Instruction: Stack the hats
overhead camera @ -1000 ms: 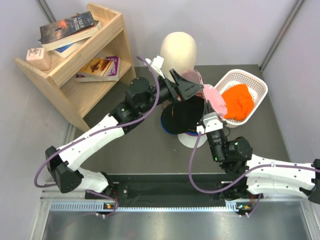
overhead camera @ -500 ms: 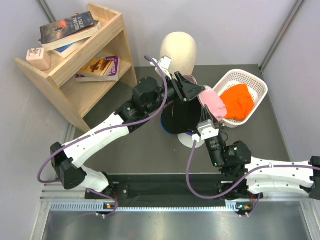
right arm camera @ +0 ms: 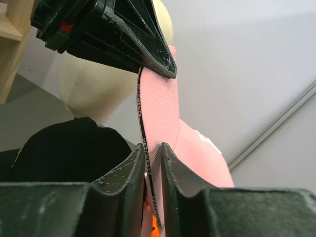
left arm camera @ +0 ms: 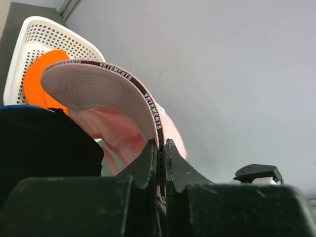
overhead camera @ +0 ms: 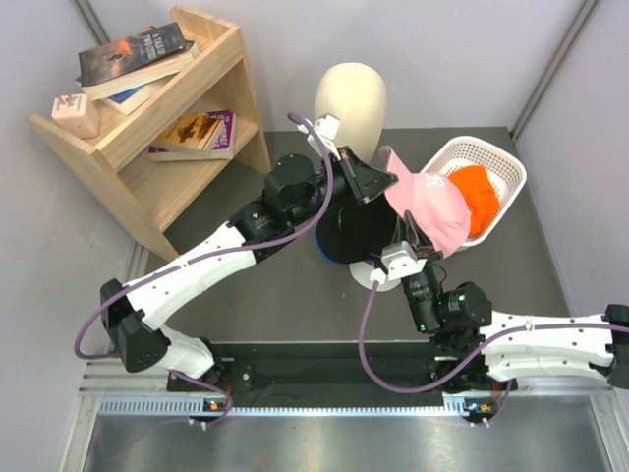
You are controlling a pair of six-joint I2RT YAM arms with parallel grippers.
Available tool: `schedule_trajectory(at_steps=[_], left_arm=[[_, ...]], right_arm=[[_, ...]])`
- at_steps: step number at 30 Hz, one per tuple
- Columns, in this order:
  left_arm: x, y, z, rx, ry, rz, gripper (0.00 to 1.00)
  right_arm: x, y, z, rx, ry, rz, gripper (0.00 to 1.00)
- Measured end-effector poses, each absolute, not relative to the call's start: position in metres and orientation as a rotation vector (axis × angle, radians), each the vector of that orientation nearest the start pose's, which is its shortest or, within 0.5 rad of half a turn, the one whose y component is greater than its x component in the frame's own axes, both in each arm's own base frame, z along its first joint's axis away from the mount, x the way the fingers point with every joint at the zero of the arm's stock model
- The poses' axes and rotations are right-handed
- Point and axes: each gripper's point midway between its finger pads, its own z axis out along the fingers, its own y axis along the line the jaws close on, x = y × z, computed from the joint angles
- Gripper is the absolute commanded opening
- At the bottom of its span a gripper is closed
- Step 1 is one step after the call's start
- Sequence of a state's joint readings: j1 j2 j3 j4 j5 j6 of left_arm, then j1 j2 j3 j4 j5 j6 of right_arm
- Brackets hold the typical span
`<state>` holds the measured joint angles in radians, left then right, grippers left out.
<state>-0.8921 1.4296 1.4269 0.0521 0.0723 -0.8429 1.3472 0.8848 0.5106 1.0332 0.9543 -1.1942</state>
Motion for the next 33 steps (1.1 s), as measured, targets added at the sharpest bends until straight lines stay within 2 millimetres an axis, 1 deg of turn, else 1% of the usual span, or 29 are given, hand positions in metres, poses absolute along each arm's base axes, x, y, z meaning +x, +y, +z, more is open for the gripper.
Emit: schedule_trajectory(at_steps=[1, 3, 4, 5, 7, 10, 12, 15, 16, 18, 20, 23, 25, 27, 29, 33], left_arm=[[0.265, -0.398, 0.418, 0.108, 1.703, -1.407, 0.00], [0.264, -0.399, 0.418, 0.114, 1.696, -1.414, 0.00], [0.264, -0.399, 0.418, 0.115, 1.694, -1.416, 0.00], [0.264, -0.400, 0.418, 0.117, 1.689, -1.420, 0.00], [0.263, -0.401, 0.414, 0.124, 1.683, -1.428, 0.00], [0.262, -0.403, 0.400, 0.137, 1.692, -1.435, 0.00], [0.261, -0.403, 0.390, 0.142, 1.698, -1.436, 0.00], [0.255, -0.396, 0.376, 0.142, 1.706, -1.434, 0.00], [0.252, -0.392, 0.373, 0.142, 1.705, -1.437, 0.00], [0.246, -0.385, 0.374, 0.140, 1.683, -1.450, 0.00], [0.240, -0.378, 0.380, 0.137, 1.648, -1.466, 0.00], [0.231, -0.362, 0.388, 0.122, 1.585, -1.482, 0.00], [0.226, -0.351, 0.390, 0.102, 1.544, -1.485, 0.00], [0.224, -0.343, 0.387, 0.082, 1.521, -1.480, 0.00], [0.224, -0.340, 0.384, 0.074, 1.504, -1.479, 0.00], [0.228, -0.336, 0.371, 0.043, 1.484, -1.465, 0.00]], right_arm=[[0.211, 0.183, 0.360, -0.537, 1.089, -0.296, 0.52], [0.209, 0.182, 0.362, -0.522, 1.089, -0.271, 0.73], [0.208, 0.180, 0.363, -0.515, 1.089, -0.263, 0.87], [0.207, 0.177, 0.365, -0.507, 1.088, -0.258, 0.93], [0.205, 0.170, 0.370, -0.472, 1.088, -0.233, 1.00], [0.202, 0.155, 0.379, -0.408, 1.093, -0.181, 1.00], [0.199, 0.146, 0.386, -0.366, 1.099, -0.116, 1.00], [0.194, 0.135, 0.404, -0.308, 1.097, -0.016, 1.00], [0.192, 0.129, 0.413, -0.281, 1.097, 0.024, 1.00], [0.189, 0.120, 0.428, -0.225, 1.096, 0.082, 1.00], [0.188, 0.116, 0.441, -0.187, 1.095, 0.126, 1.00], [0.189, 0.121, 0.444, -0.187, 1.109, 0.140, 1.00], [0.191, 0.131, 0.439, -0.216, 1.125, 0.128, 1.00], [0.193, 0.143, 0.431, -0.256, 1.142, 0.110, 1.00], [0.195, 0.153, 0.425, -0.288, 1.154, 0.094, 1.00], [0.197, 0.163, 0.417, -0.316, 1.168, 0.084, 1.00]])
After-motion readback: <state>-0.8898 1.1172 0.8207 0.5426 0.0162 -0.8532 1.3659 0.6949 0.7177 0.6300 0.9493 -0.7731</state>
